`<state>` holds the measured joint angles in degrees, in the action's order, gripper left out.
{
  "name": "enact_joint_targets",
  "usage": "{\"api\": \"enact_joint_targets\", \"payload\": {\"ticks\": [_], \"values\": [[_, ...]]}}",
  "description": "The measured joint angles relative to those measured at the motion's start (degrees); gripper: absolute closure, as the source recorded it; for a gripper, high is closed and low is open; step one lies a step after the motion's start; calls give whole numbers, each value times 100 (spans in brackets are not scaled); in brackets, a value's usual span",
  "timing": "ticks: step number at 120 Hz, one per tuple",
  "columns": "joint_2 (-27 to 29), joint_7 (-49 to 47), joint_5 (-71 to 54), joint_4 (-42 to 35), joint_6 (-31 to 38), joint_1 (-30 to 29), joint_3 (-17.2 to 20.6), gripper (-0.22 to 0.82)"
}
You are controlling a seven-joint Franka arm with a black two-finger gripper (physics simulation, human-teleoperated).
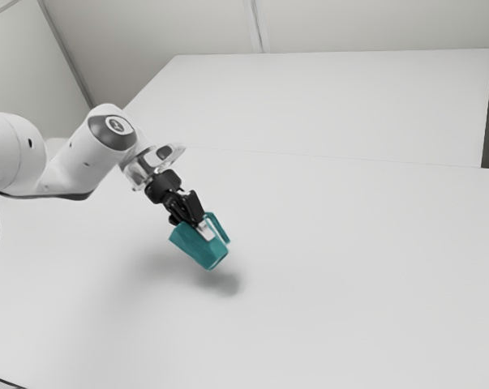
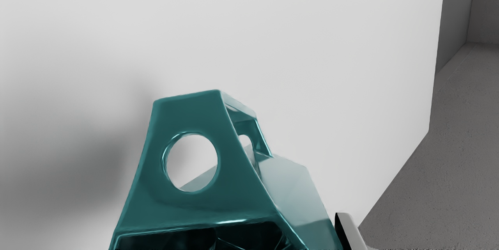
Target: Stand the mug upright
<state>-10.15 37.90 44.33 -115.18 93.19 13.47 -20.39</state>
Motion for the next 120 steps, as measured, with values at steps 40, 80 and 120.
{"api": "enact_joint_targets", "payload": {"ticks": [40,80,120], "values": [[239,-395,-1051,286,-14,66,-1,78],[261,-1128,-1937,481,34,175,3,78],[252,-1969,-2596,470,406,378,11,78]]}}
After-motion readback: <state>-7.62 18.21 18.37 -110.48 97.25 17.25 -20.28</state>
